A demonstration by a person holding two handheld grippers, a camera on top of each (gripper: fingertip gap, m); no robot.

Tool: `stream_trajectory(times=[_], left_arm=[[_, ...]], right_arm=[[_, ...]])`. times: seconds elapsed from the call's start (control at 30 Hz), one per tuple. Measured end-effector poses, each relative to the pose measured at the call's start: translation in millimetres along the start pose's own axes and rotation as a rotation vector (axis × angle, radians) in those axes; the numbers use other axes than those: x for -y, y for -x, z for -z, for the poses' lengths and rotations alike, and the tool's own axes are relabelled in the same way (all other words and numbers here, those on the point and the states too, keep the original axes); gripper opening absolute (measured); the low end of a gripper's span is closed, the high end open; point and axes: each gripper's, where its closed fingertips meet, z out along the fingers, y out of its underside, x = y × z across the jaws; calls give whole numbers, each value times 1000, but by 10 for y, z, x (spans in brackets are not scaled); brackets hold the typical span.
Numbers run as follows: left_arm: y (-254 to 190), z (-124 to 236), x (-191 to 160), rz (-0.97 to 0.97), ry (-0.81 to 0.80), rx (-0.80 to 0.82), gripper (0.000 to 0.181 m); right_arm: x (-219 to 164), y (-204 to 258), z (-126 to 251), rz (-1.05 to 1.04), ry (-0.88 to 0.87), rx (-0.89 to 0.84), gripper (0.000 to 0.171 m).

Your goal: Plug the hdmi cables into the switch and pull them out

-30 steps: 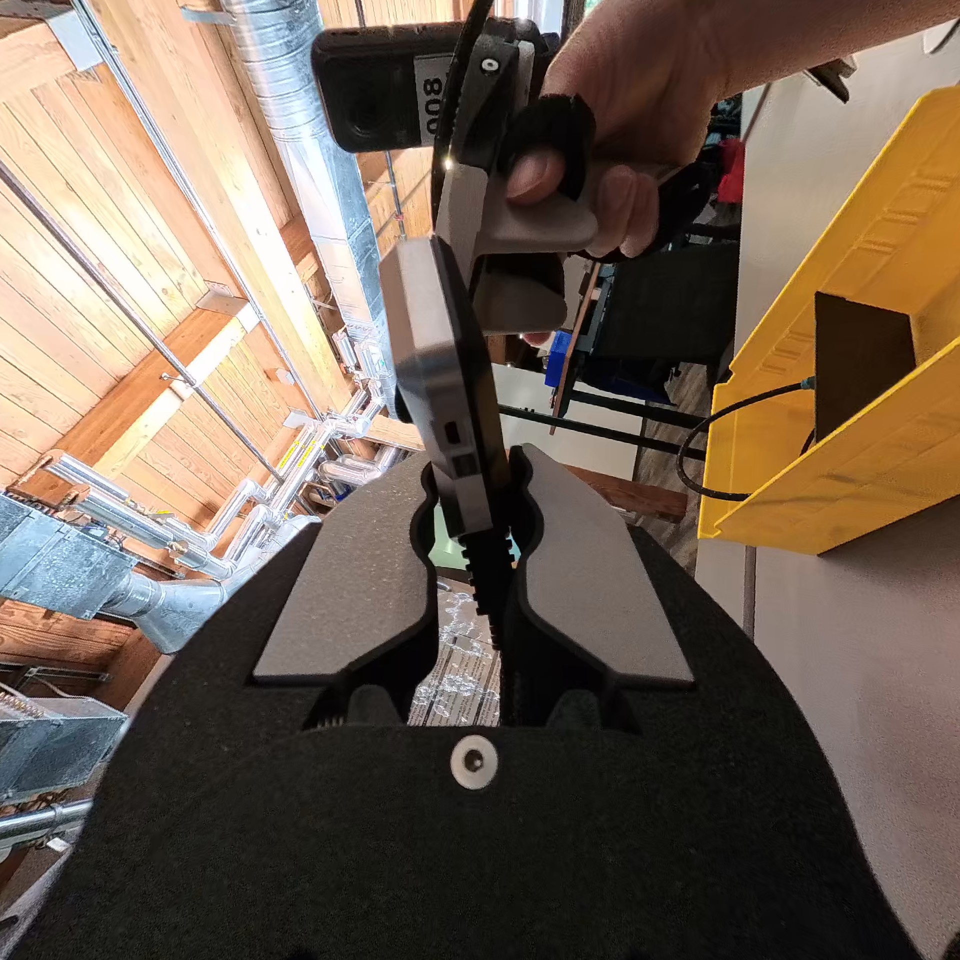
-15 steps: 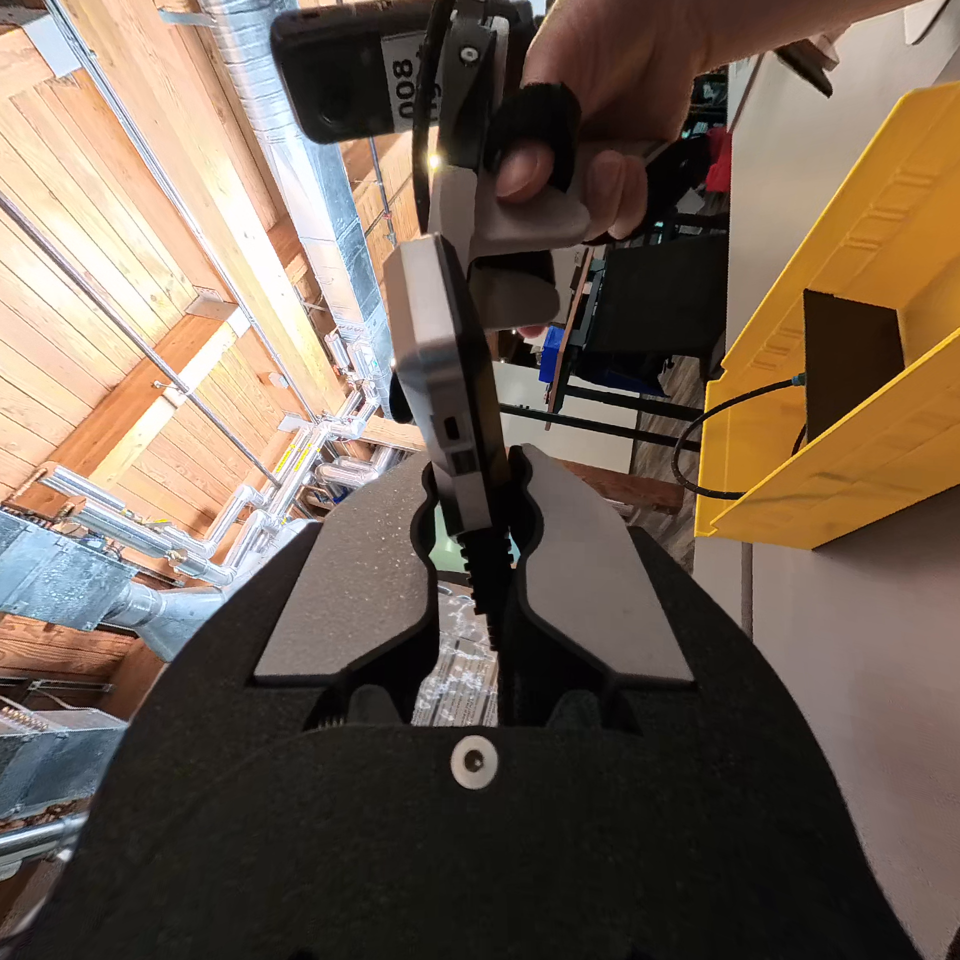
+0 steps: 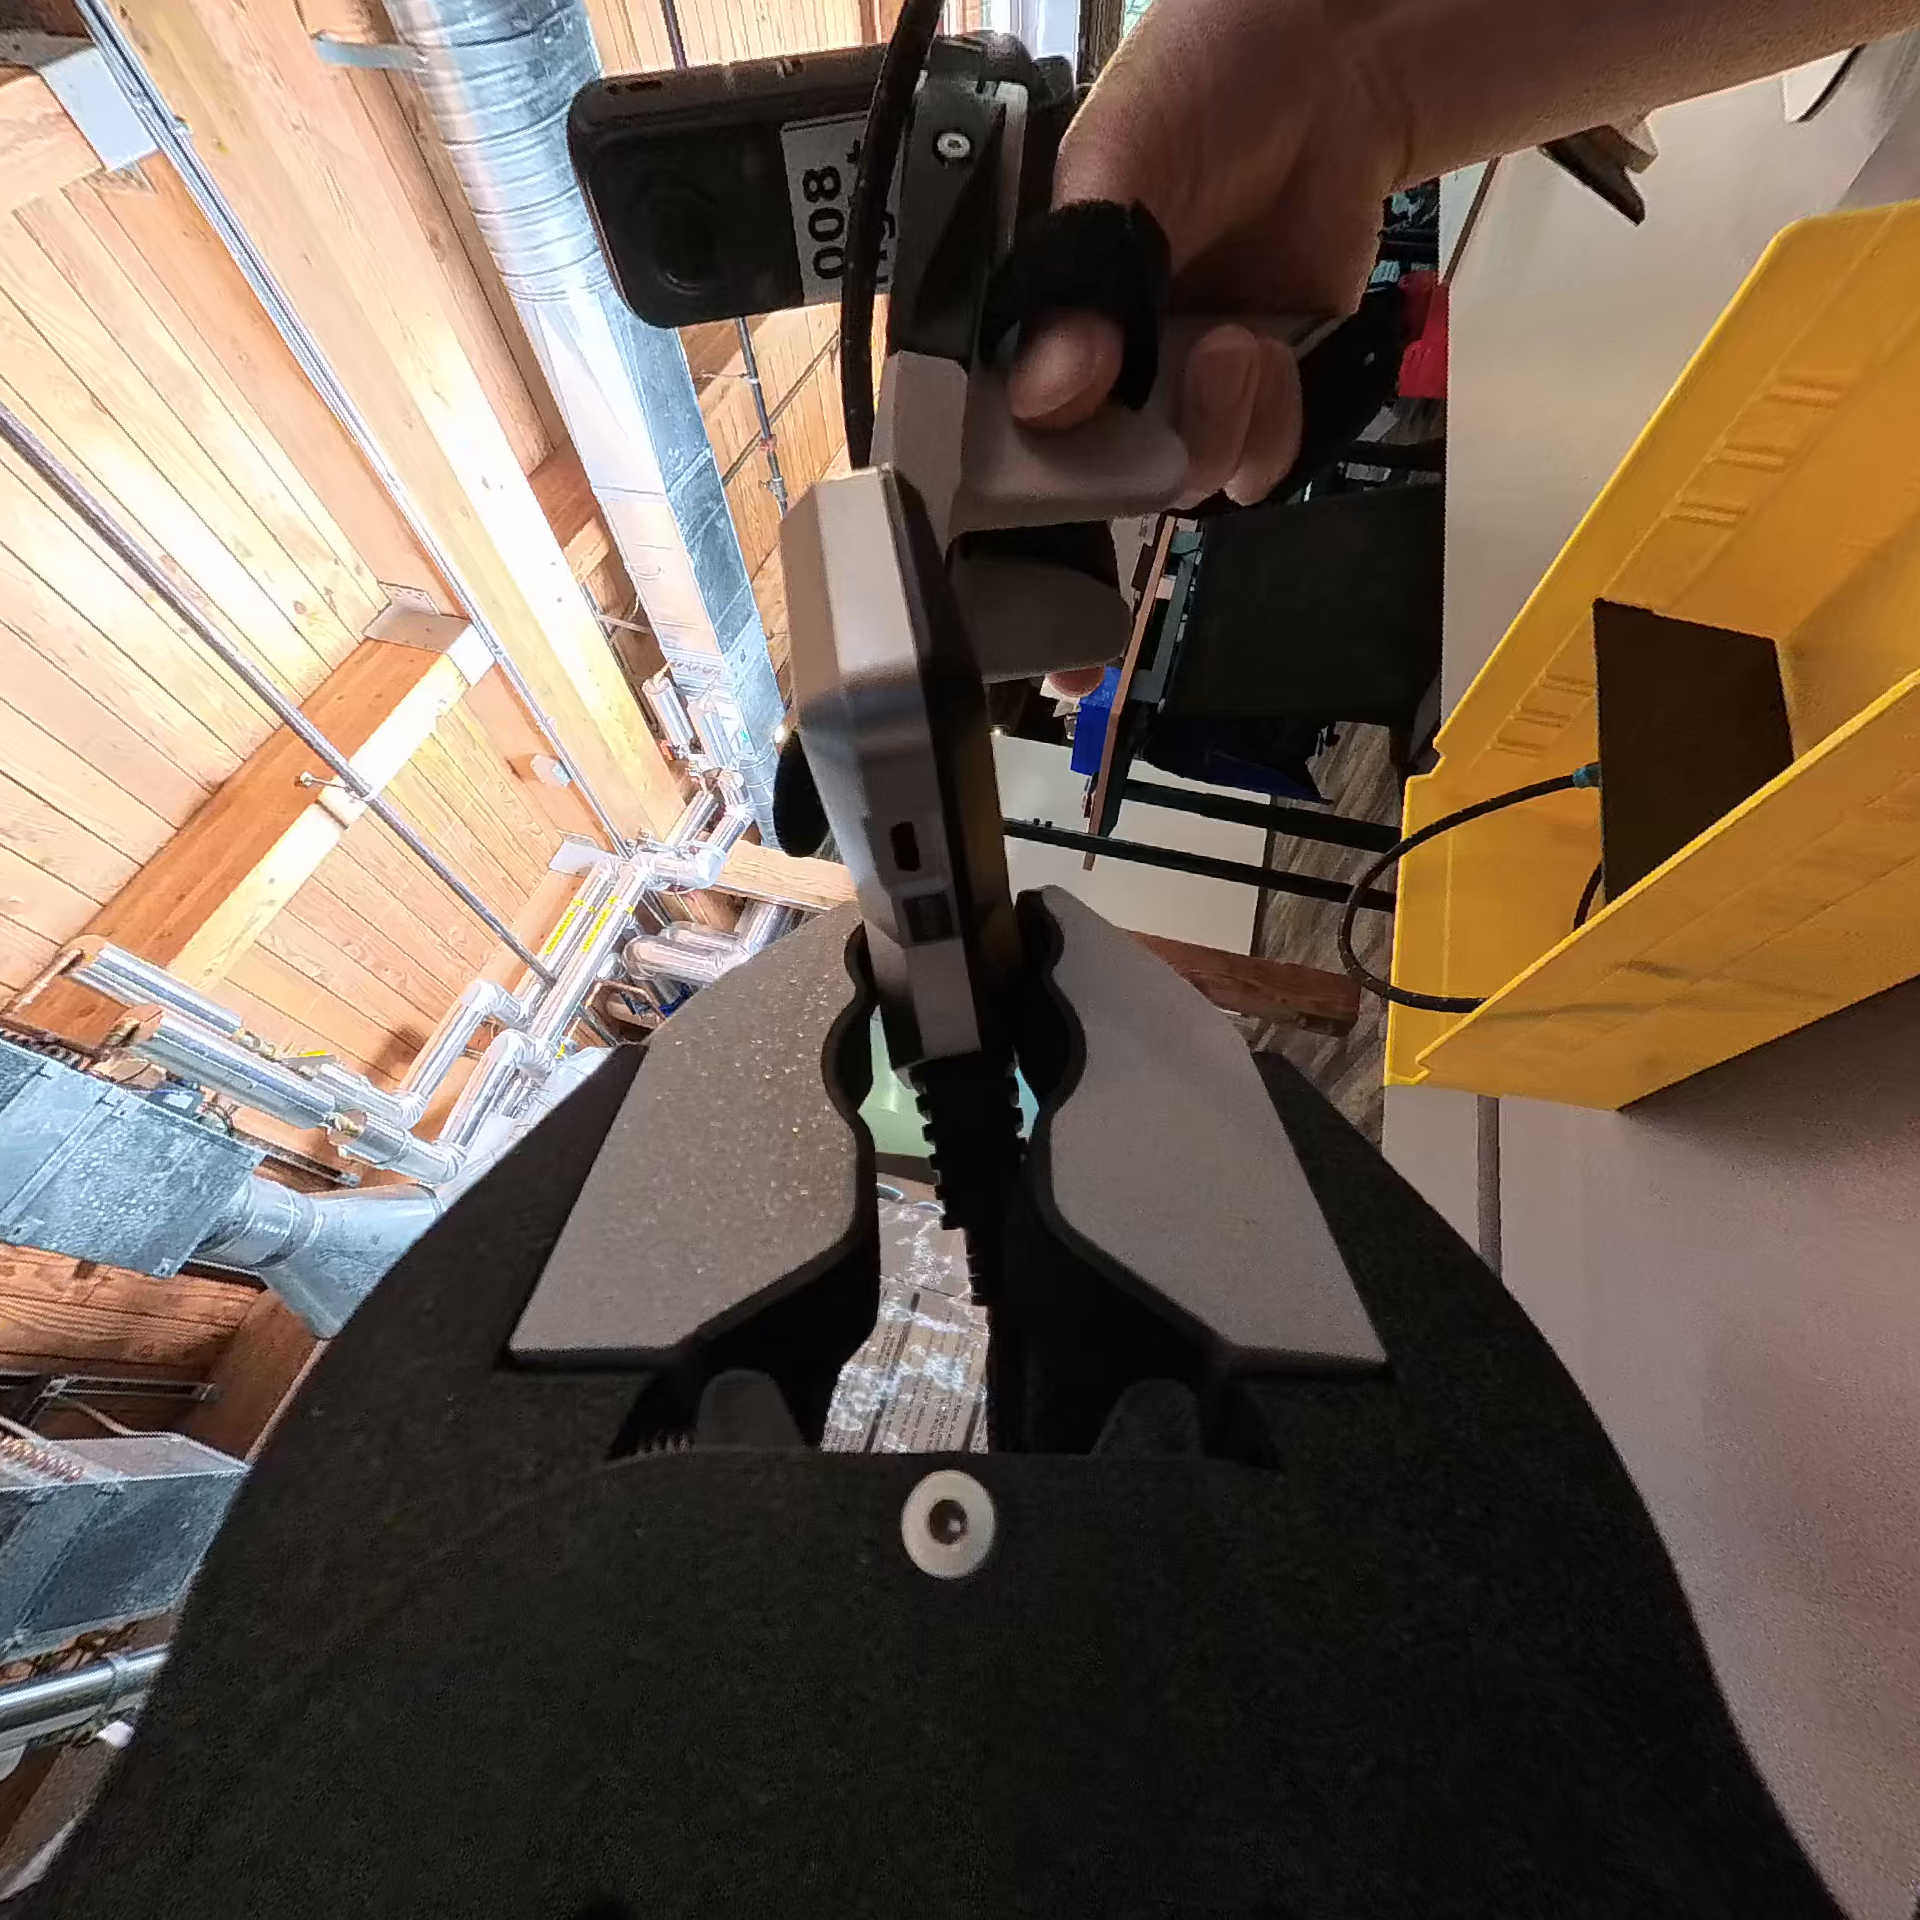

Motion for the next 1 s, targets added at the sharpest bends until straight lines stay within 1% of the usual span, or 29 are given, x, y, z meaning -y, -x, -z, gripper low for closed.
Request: stream_trajectory(times=[0.3, 0.5, 0.67, 1.0], left_arm=[[17, 10, 37, -4, -15, 4, 24], [26, 11, 179, -1, -44, 5, 24], [27, -8, 259, 27, -65, 13, 24], [14, -17, 320, 21, -72, 13, 24]], right_arm=[[12, 28, 1, 30, -7, 10, 22], [28, 122, 69, 38, -19, 81, 22], [46, 156, 117, 37, -30, 107, 22], [23, 185, 143, 73, -8, 104, 22]])
